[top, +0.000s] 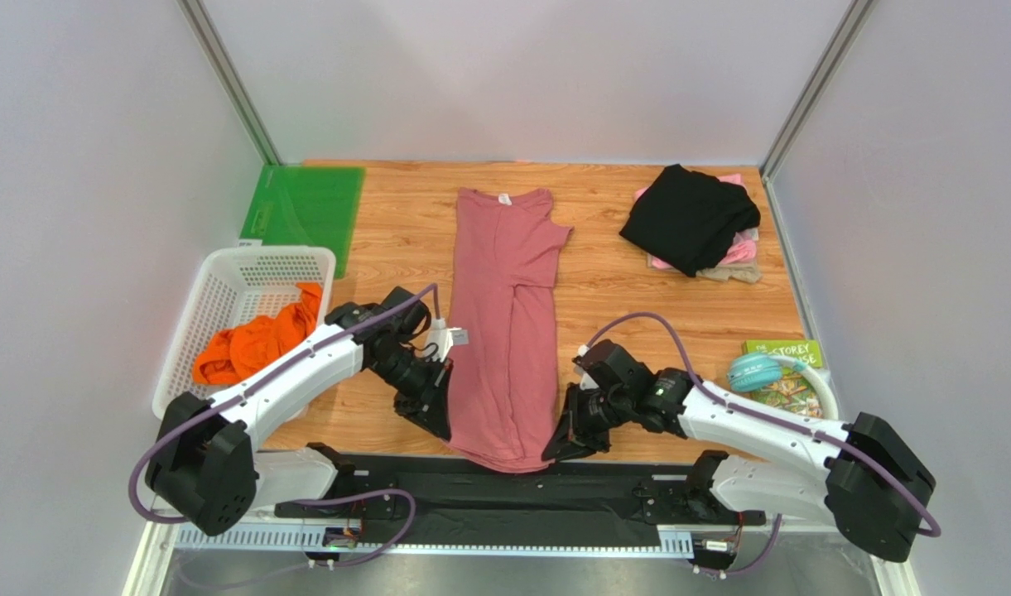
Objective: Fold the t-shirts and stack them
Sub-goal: Fold the folded rectangular tshirt in 1/3 of the way
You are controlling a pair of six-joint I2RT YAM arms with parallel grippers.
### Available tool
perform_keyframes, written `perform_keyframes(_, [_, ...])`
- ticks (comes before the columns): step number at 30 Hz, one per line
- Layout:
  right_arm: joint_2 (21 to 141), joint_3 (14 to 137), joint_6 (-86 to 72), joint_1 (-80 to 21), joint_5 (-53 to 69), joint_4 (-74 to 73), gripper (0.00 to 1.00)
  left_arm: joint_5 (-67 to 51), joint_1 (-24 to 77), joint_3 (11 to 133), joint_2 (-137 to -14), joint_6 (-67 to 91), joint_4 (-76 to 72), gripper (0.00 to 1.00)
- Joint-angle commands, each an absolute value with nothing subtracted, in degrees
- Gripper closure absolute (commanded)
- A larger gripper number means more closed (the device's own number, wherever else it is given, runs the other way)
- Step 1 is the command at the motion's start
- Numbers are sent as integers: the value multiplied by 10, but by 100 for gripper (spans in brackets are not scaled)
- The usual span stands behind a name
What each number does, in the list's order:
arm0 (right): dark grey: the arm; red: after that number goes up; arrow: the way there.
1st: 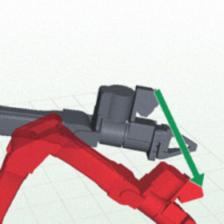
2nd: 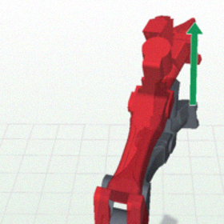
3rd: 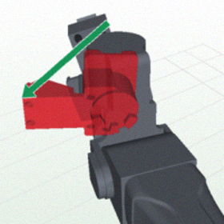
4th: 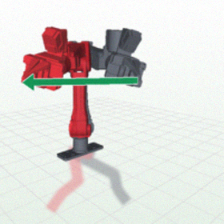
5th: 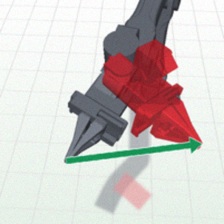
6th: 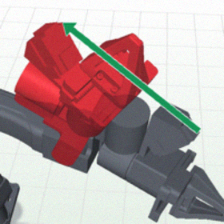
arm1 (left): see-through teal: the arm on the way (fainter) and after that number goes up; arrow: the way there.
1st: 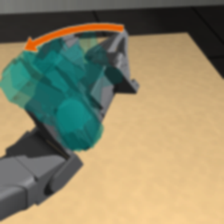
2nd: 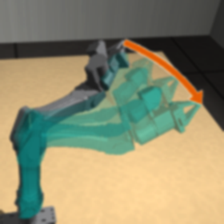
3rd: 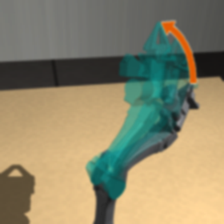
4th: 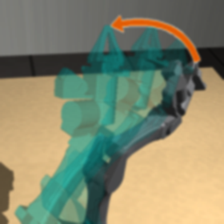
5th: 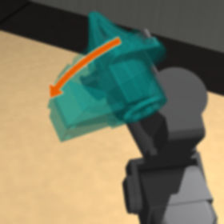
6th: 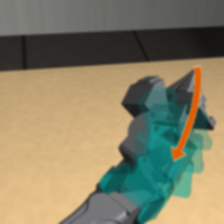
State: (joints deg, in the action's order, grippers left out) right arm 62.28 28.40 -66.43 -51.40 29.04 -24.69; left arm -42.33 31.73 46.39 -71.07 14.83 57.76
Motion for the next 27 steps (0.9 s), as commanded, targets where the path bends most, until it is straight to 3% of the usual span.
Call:
perform_keyframes(1, [599, 349, -663, -523, 279, -299, 100, -442, 315, 465, -687, 148, 588, 100])
perform_keyframes(27, [768, 520, -534, -343, 316, -284, 100, -380, 210, 647, -864, 134, 611, 100])
